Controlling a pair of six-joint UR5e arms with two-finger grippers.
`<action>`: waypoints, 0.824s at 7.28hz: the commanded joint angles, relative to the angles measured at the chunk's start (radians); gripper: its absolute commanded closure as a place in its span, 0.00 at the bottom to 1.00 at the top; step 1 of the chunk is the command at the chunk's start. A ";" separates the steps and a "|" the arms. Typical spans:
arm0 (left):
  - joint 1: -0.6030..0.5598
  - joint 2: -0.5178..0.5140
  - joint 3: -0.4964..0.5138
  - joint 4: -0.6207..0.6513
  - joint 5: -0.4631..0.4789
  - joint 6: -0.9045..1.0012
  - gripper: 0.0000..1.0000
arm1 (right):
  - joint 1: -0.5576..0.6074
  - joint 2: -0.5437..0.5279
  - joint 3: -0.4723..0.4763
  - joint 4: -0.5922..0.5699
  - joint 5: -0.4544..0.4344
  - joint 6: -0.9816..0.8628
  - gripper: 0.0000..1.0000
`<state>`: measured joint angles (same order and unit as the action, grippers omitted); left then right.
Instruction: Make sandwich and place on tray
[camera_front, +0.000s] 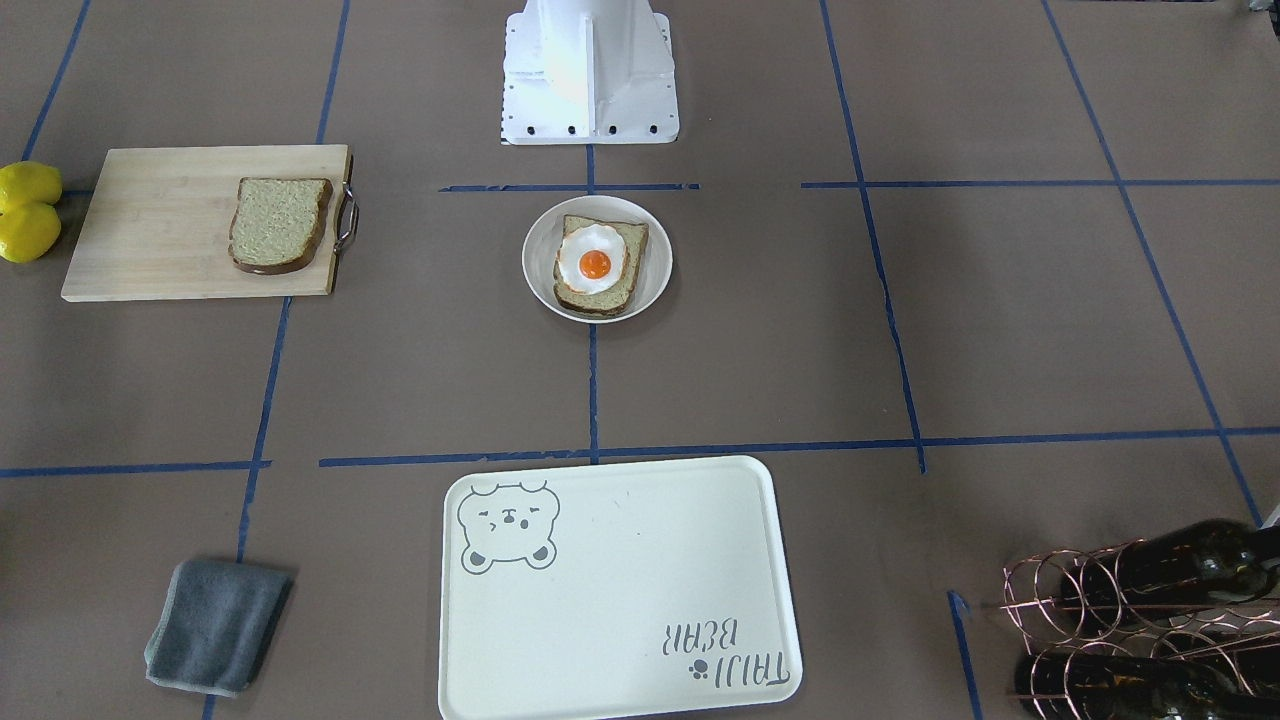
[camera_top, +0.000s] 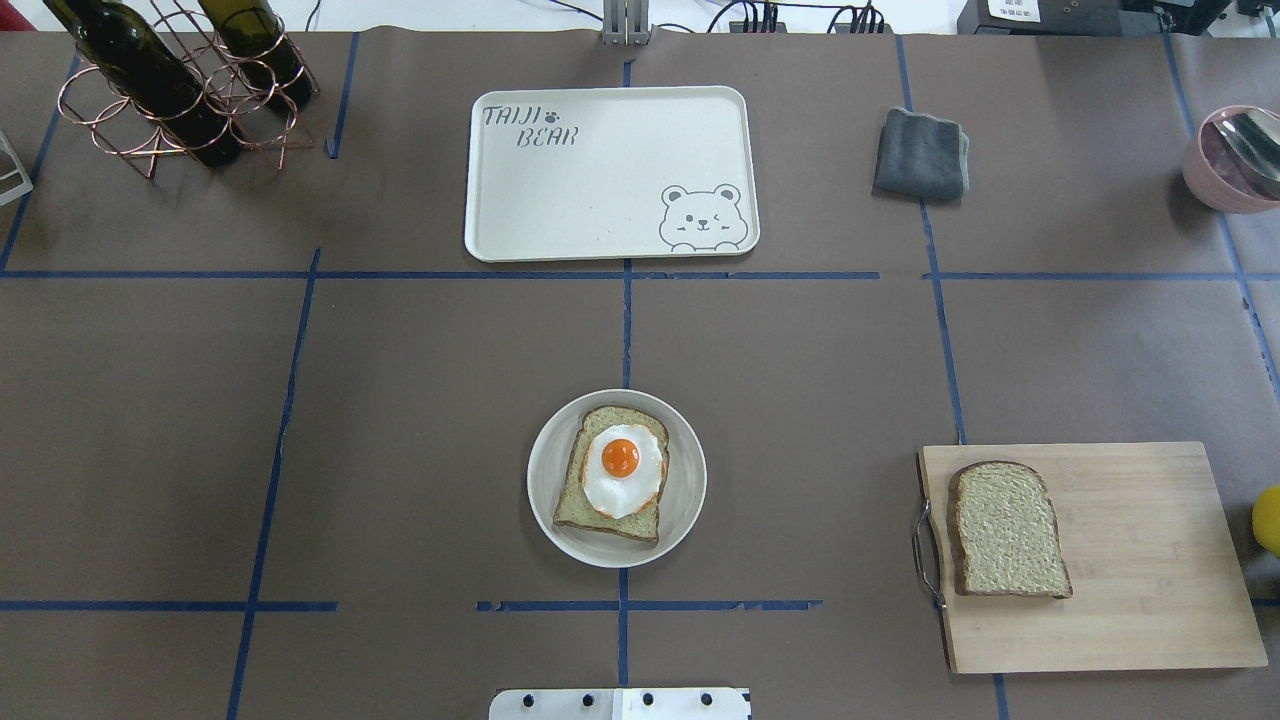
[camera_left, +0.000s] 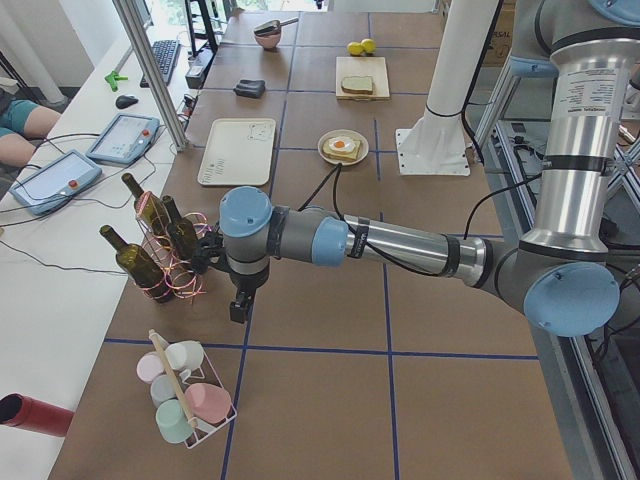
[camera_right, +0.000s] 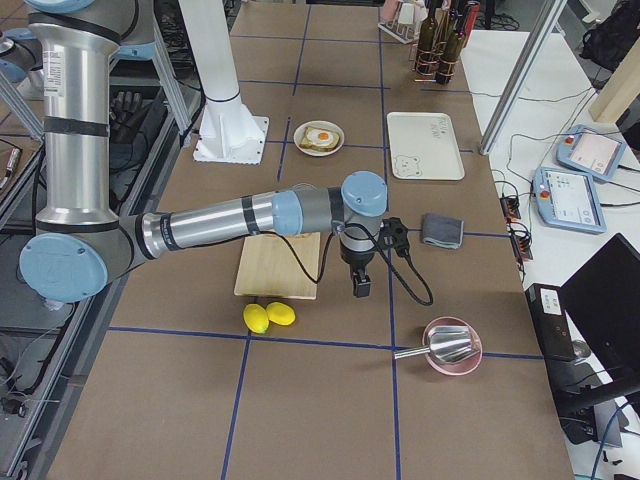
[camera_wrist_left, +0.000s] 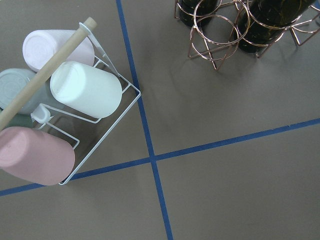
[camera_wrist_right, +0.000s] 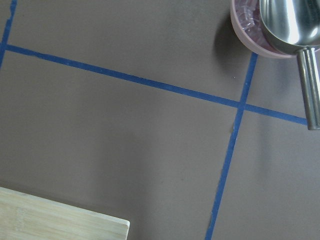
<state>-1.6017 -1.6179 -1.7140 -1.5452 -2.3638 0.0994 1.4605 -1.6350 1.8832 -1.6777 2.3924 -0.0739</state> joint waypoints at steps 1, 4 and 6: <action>0.002 0.047 -0.021 0.010 0.012 -0.001 0.00 | -0.066 -0.017 0.008 0.114 0.065 0.128 0.00; 0.002 0.062 -0.036 0.013 0.011 -0.001 0.00 | -0.370 -0.119 0.007 0.683 -0.083 0.723 0.00; 0.003 0.061 -0.045 0.011 0.011 -0.001 0.00 | -0.530 -0.144 0.025 0.821 -0.128 0.979 0.00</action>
<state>-1.5994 -1.5564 -1.7525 -1.5335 -2.3531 0.0982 1.0349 -1.7615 1.8955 -0.9563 2.3045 0.7307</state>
